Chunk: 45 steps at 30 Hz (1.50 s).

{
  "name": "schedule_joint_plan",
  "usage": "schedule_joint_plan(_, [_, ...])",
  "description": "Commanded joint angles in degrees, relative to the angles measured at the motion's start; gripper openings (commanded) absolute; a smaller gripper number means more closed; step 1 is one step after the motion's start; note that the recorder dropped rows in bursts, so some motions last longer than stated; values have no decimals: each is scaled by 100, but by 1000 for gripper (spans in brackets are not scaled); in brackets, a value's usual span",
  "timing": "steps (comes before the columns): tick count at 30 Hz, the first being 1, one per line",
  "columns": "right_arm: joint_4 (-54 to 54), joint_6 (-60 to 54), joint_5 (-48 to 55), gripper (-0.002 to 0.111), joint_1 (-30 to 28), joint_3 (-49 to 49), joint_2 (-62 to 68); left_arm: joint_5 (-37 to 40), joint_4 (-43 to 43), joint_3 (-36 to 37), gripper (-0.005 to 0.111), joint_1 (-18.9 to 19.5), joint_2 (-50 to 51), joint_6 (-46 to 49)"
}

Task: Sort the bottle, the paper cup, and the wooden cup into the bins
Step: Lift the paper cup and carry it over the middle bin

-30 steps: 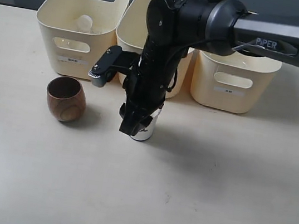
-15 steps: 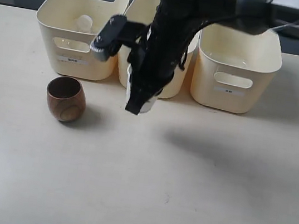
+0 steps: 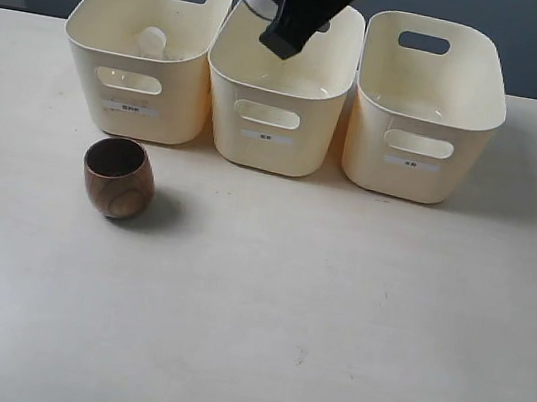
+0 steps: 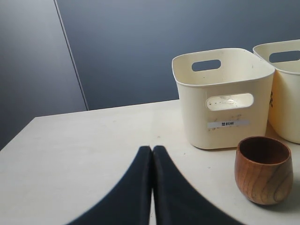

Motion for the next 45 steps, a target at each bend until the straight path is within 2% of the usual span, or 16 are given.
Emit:
schedule_joint_plan(1, [-368, 449, -714, -1, -329, -47, 338, -40, 0, 10, 0, 3, -28, -8])
schedule_joint_plan(6, [131, 449, -732, -1, -872, -336, 991, -40, 0, 10, 0, 3, -28, -8])
schedule_joint_plan(12, [472, 298, -778, -1, -1112, -863, 1810, -40, 0, 10, 0, 3, -28, -8])
schedule_joint_plan(23, [854, -193, 870, -1, -1388, -3150, 3508, -40, 0, 10, 0, 3, -28, -8])
schedule_joint_plan(26, [977, -328, 1117, -1, -1458, -3509, 3831, -40, 0, 10, 0, 3, -28, -8])
schedule_joint_plan(41, [1053, -742, 1246, -1, -1551, -3789, 4667, -40, 0, 10, 0, 3, -28, -8])
schedule_joint_plan(42, [1053, -742, 1246, 0, -1551, -3789, 4684, -40, 0, 10, 0, 3, -28, -8])
schedule_joint_plan(44, [1053, -742, 1257, 11, -1551, -3789, 4726, -40, 0, 10, 0, 3, -28, -8])
schedule_joint_plan(45, [1053, -731, 1231, 20, -1551, -3789, 4750, -40, 0, 10, 0, 3, -28, -8])
